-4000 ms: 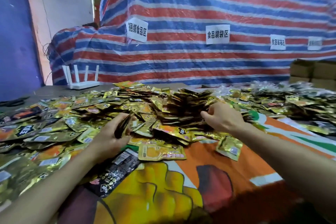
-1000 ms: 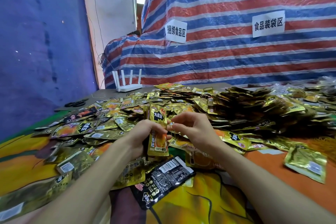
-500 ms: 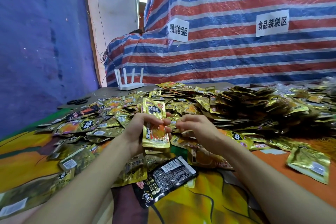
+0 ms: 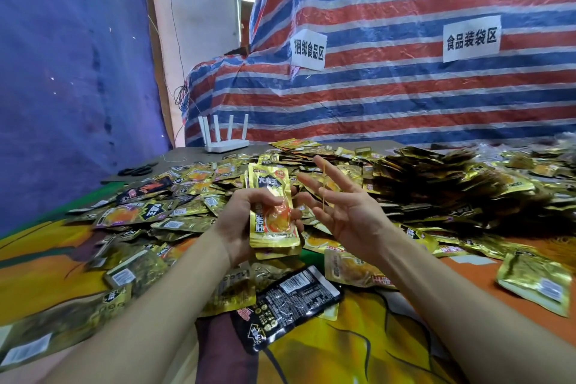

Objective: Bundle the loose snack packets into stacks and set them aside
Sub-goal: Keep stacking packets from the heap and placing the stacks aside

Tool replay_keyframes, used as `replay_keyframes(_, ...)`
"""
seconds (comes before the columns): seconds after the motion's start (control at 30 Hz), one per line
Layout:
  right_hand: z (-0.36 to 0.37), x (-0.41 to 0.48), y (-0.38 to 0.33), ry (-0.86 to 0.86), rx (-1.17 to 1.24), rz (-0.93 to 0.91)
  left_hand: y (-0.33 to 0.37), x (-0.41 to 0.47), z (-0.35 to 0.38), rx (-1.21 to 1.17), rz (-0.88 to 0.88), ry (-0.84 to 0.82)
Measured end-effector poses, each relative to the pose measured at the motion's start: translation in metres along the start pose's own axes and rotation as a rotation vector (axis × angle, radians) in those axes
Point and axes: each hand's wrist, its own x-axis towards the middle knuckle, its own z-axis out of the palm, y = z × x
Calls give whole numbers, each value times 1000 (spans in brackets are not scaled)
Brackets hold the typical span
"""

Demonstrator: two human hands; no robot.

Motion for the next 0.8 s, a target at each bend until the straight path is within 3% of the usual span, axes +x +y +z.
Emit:
replay_keyframes(0.27,4,-4,18,58,-417,-39,9,11,-13,-284,306,442)
replay_keyframes(0.43,28,-8,43,25,-586,-92,1,13,-4,-127,344,609)
replay_keyframes(0.67,34,-8,41,160,-720,-282,-16,16,26,-68,320,571)
replay_keyframes(0.8,33,-9,39,148,-711,-286,-16,19,26,-61,355,666)
